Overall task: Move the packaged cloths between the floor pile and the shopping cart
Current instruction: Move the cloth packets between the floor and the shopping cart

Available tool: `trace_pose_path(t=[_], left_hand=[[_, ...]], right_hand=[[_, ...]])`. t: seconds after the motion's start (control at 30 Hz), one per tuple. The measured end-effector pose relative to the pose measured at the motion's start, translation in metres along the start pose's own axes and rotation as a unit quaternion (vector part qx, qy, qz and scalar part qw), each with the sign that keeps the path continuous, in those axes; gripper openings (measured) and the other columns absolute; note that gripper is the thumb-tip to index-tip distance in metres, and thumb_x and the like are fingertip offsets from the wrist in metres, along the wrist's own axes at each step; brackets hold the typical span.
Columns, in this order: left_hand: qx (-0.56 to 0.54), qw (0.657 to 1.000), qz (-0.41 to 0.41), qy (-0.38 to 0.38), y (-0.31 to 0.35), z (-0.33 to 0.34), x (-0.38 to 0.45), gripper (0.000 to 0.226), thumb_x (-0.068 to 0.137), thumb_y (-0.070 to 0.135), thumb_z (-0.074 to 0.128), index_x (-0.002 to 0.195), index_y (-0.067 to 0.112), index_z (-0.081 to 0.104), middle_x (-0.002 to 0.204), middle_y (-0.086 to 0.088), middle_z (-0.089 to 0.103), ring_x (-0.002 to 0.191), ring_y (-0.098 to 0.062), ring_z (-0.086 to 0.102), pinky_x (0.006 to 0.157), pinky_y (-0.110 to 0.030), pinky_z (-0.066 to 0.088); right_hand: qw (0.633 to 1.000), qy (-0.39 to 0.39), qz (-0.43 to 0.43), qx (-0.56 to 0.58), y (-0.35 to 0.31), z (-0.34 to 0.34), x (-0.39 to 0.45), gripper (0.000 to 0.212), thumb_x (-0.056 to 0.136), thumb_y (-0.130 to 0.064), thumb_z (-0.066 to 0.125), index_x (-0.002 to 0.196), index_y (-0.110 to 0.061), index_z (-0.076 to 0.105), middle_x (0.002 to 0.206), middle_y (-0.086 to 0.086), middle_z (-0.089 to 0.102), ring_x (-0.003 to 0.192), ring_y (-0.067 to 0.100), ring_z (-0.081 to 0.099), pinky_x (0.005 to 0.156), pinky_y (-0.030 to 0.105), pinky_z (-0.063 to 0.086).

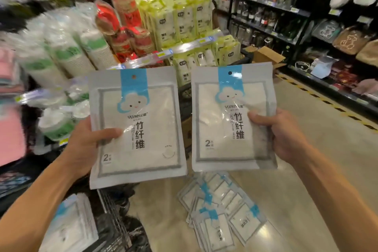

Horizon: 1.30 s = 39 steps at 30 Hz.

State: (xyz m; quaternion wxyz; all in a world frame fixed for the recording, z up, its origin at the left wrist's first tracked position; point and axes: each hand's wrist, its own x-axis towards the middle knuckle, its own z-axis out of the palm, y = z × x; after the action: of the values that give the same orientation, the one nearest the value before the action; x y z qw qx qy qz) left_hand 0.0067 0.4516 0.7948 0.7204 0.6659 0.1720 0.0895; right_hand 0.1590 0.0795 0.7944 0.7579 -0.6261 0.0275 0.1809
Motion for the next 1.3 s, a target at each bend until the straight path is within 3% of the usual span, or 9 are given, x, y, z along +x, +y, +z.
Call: trace_pose_path(t=[0.07,0.2,0.43,0.53,0.67,0.77,0.9,1.0,1.3], left_hand=[[0.006,0.999,0.014,0.033,0.025,-0.019,-0.026,0.08,0.046,0.027,0.097,0.117,0.007,0.066,0.11,-0.019,0.075,0.089,-0.033,0.076,0.066,-0.04,0.064],[-0.012,0.991,0.054,0.119,0.064,-0.053,-0.085,0.042,0.067,0.007,0.075,0.109,0.01,0.072,0.114,-0.023,0.073,0.086,-0.032,0.076,0.067,-0.041,0.064],[-0.02,0.966,0.095,0.24,0.092,-0.087,-0.202,0.083,0.046,0.027,0.099,0.121,0.007,0.069,0.117,-0.021,0.073,0.096,-0.038,0.074,0.075,-0.051,0.063],[-0.03,0.949,0.115,0.291,0.093,-0.098,-0.255,0.052,0.072,0.011,0.077,0.124,0.007,0.067,0.123,-0.023,0.069,0.097,-0.036,0.074,0.079,-0.053,0.061],[-0.016,0.928,0.116,0.354,0.091,-0.111,-0.326,0.068,0.054,0.032,0.095,0.116,0.014,0.073,0.12,-0.018,0.072,0.104,-0.037,0.072,0.085,-0.059,0.058],[0.005,0.901,0.12,0.417,0.093,-0.121,-0.374,0.042,0.073,0.018,0.077,0.114,0.017,0.071,0.112,-0.011,0.076,0.101,-0.034,0.074,0.087,-0.056,0.059],[0.011,0.878,0.128,0.46,0.094,-0.138,-0.434,0.041,0.076,0.009,0.069,0.117,0.014,0.069,0.104,-0.006,0.079,0.092,-0.029,0.076,0.065,-0.035,0.064],[-0.001,0.863,0.132,0.487,0.09,-0.165,-0.476,0.052,0.075,0.007,0.07,0.127,0.007,0.065,0.114,-0.013,0.075,0.1,-0.034,0.074,0.074,-0.042,0.064],[-0.008,0.867,0.141,0.477,0.078,-0.262,-0.568,0.046,0.085,-0.003,0.062,0.129,0.007,0.064,0.123,-0.017,0.072,0.109,-0.039,0.07,0.088,-0.054,0.058]], right_hand=[[0.999,-0.035,-0.014,0.004,-0.017,0.027,-0.009,0.017,0.09,0.007,0.063,0.098,-0.005,0.073,0.091,0.012,0.081,0.078,0.023,0.079,0.065,0.033,0.065],[0.994,-0.108,-0.034,-0.01,-0.043,0.075,-0.023,0.019,0.089,0.007,0.065,0.096,-0.006,0.075,0.094,0.013,0.08,0.081,0.024,0.079,0.067,0.033,0.064],[0.972,-0.223,-0.052,-0.044,-0.064,0.146,-0.059,0.019,0.084,0.003,0.072,0.102,0.0,0.073,0.091,0.014,0.08,0.08,0.027,0.077,0.068,0.032,0.064],[0.96,-0.269,-0.049,-0.058,-0.063,0.176,-0.081,0.026,0.082,-0.001,0.075,0.107,0.001,0.072,0.104,0.022,0.078,0.093,0.037,0.076,0.085,0.045,0.064],[0.939,-0.334,-0.041,-0.074,-0.057,0.216,-0.115,0.016,0.086,0.0,0.074,0.1,-0.006,0.07,0.103,0.02,0.078,0.103,0.04,0.074,0.091,0.05,0.061],[0.921,-0.375,-0.044,-0.092,-0.049,0.243,-0.144,0.024,0.086,-0.003,0.076,0.109,0.001,0.07,0.105,0.025,0.076,0.1,0.039,0.074,0.094,0.053,0.059],[0.904,-0.413,-0.043,-0.105,-0.034,0.283,-0.186,0.027,0.085,-0.005,0.077,0.11,0.001,0.071,0.097,0.017,0.079,0.089,0.033,0.077,0.087,0.048,0.063],[0.894,-0.435,-0.034,-0.098,-0.022,0.316,-0.223,0.027,0.084,-0.004,0.077,0.11,0.001,0.071,0.102,0.018,0.079,0.099,0.04,0.075,0.089,0.051,0.062],[0.882,-0.465,-0.015,-0.082,0.026,0.408,-0.318,0.015,0.09,0.0,0.071,0.105,-0.002,0.069,0.097,0.013,0.08,0.088,0.03,0.079,0.069,0.038,0.066]])
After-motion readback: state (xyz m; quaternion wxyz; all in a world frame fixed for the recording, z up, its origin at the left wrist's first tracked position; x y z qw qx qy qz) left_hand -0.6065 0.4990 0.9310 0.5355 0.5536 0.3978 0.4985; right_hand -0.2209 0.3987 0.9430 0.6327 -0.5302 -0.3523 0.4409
